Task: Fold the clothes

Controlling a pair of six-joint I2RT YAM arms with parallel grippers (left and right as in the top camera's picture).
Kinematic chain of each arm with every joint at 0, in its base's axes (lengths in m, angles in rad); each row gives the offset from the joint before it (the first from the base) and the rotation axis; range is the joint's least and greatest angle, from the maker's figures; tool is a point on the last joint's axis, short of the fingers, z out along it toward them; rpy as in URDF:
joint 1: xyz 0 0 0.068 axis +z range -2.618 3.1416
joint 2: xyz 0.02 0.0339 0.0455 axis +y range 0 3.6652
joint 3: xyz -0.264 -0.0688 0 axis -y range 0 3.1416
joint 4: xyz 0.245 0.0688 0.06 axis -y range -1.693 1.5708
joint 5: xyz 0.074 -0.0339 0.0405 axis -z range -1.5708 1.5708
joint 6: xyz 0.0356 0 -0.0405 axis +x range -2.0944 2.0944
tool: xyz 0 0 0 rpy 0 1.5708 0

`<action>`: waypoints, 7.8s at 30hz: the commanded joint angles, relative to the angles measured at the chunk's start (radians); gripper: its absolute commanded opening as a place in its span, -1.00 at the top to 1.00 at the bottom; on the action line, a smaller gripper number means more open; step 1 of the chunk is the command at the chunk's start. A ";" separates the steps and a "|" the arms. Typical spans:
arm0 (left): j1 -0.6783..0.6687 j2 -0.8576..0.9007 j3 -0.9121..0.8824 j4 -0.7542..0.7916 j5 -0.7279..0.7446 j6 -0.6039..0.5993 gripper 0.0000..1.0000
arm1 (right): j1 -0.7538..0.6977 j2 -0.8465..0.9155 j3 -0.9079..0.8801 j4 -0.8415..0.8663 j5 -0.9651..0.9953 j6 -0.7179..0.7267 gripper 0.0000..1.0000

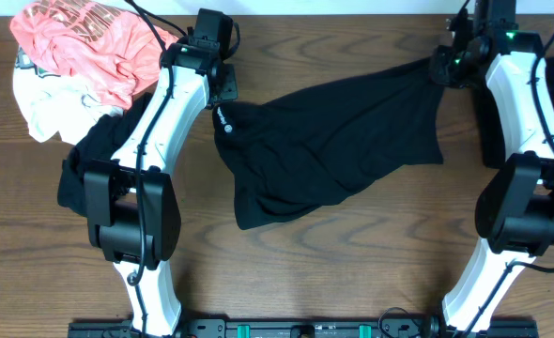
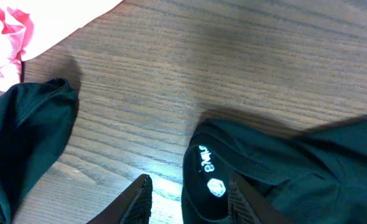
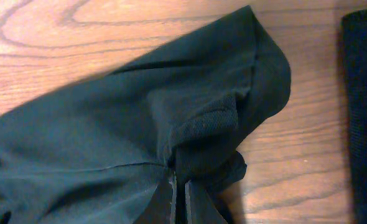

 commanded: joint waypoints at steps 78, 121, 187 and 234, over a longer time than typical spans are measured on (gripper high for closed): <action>0.039 0.056 -0.053 0.258 0.172 0.001 0.88 | -0.002 -0.067 0.076 -0.080 0.013 -0.119 0.97; 0.051 -0.491 -0.053 0.066 0.031 0.159 0.88 | -0.003 -0.400 0.098 -0.351 -0.073 -0.186 0.98; 0.048 -0.594 -0.052 0.097 0.173 0.134 0.88 | -0.003 -0.271 0.440 -0.641 0.077 -0.171 0.98; 0.050 -0.272 -0.052 0.013 0.174 0.142 -0.96 | -0.010 0.029 0.441 -0.491 -0.111 -0.146 -0.98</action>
